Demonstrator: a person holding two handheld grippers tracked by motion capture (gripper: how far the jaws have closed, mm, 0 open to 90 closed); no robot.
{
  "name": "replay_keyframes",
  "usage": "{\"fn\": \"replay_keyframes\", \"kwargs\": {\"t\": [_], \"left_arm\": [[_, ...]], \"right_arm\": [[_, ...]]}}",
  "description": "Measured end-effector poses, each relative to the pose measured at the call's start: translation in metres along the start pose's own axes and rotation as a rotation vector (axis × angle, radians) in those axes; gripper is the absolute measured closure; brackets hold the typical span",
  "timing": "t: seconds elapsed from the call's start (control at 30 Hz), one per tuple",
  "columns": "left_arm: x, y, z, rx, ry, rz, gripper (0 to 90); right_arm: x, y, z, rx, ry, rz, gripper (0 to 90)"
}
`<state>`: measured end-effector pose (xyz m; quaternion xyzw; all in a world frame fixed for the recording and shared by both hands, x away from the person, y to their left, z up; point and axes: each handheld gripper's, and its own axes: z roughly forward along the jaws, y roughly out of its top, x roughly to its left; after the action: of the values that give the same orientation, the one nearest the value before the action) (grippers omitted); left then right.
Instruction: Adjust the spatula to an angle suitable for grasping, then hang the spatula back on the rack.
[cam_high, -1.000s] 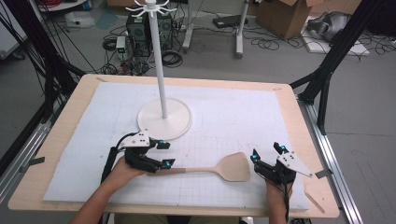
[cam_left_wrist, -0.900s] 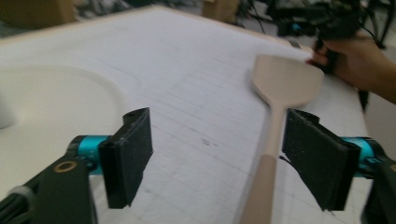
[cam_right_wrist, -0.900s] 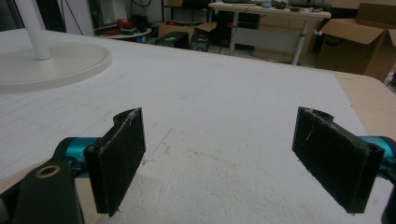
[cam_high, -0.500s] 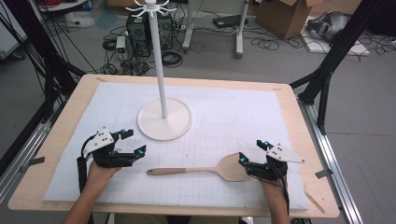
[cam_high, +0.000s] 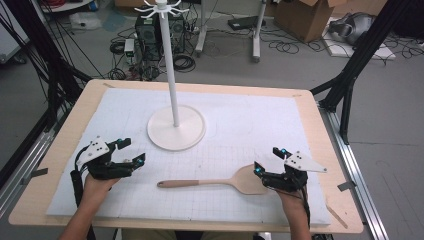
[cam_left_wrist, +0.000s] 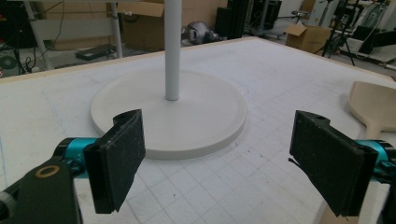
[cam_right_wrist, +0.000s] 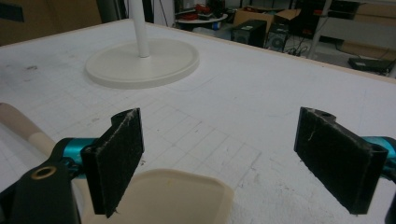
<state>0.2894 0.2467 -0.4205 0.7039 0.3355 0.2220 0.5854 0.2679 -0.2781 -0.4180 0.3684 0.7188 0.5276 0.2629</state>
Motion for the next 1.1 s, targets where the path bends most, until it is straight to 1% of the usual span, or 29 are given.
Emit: {"fn": "replay_keyframes", "kwargs": {"t": [0.07, 0.13, 0.23, 0.27, 0.4, 0.47, 0.5, 0.57, 0.6, 0.67, 0.7, 0.77, 0.8, 0.83, 0.93, 1.0, 1.07, 1.1], "left_arm": [[-0.001, -0.002, -0.001, 0.004, -0.002, 0.002, 18.5], [-0.003, -0.003, -0.001, 0.005, -0.003, -0.006, 18.6], [-0.002, -0.003, 0.000, 0.001, -0.010, -0.008, 18.6], [-0.002, -0.003, 0.000, 0.005, -0.015, -0.012, 18.7], [0.000, -0.004, 0.000, 0.003, -0.011, -0.022, 18.5], [-0.001, -0.004, -0.001, -0.002, -0.010, -0.018, 18.3], [-0.001, -0.003, -0.002, -0.003, -0.008, -0.013, 18.3], [-0.001, -0.003, -0.002, -0.006, -0.013, -0.020, 18.3], [0.000, -0.003, -0.002, -0.004, -0.011, -0.015, 18.3], [0.001, -0.003, -0.002, -0.003, -0.012, -0.012, 18.4], [0.001, -0.002, -0.002, -0.002, -0.011, -0.011, 18.4], [0.000, -0.002, -0.002, -0.003, -0.010, -0.012, 18.4], [0.000, -0.002, -0.002, 0.002, -0.011, -0.008, 18.4], [-0.001, -0.002, -0.002, 0.002, -0.010, -0.005, 18.4], [-0.003, -0.002, -0.001, 0.002, -0.013, 0.000, 18.5], [-0.003, -0.002, 0.000, 0.003, -0.014, -0.004, 18.5], [-0.004, -0.002, 0.002, 0.004, -0.016, 0.000, 18.5], [-0.004, -0.002, 0.002, 0.007, -0.017, 0.001, 18.5]], "right_arm": [[0.000, 0.000, 0.002, -0.005, 0.000, 0.003, 14.6], [0.001, 0.001, 0.002, -0.009, 0.006, 0.001, 14.6], [0.003, 0.004, 0.002, 0.010, 0.022, -0.009, 14.7], [0.003, 0.005, 0.002, 0.017, 0.034, -0.015, 14.7], [0.007, 0.009, 0.007, 0.028, 0.097, -0.036, 14.8], [0.010, 0.011, 0.010, 0.042, 0.131, -0.036, 14.8], [0.011, 0.013, 0.012, 0.047, 0.143, -0.044, 14.8], [0.014, 0.016, 0.016, 0.063, 0.175, -0.078, 15.1], [0.015, 0.017, 0.018, 0.070, 0.185, -0.090, 15.1], [0.019, 0.022, 0.023, 0.081, 0.215, -0.100, 15.1], [0.021, 0.024, 0.026, 0.083, 0.232, -0.113, 15.0], [0.027, 0.030, 0.031, 0.103, 0.271, -0.137, 15.0], [0.030, 0.032, 0.034, 0.121, 0.287, -0.151, 15.1], [0.034, 0.034, 0.037, 0.144, 0.314, -0.165, 15.7], [0.044, 0.036, 0.049, 0.201, 0.393, -0.220, 20.7], [0.051, 0.036, 0.057, 0.232, 0.417, -0.256, 21.1], [0.056, 0.036, 0.061, 0.239, 0.432, -0.288, 23.3], [0.058, 0.036, 0.063, 0.244, 0.443, -0.292, 24.0]]}}
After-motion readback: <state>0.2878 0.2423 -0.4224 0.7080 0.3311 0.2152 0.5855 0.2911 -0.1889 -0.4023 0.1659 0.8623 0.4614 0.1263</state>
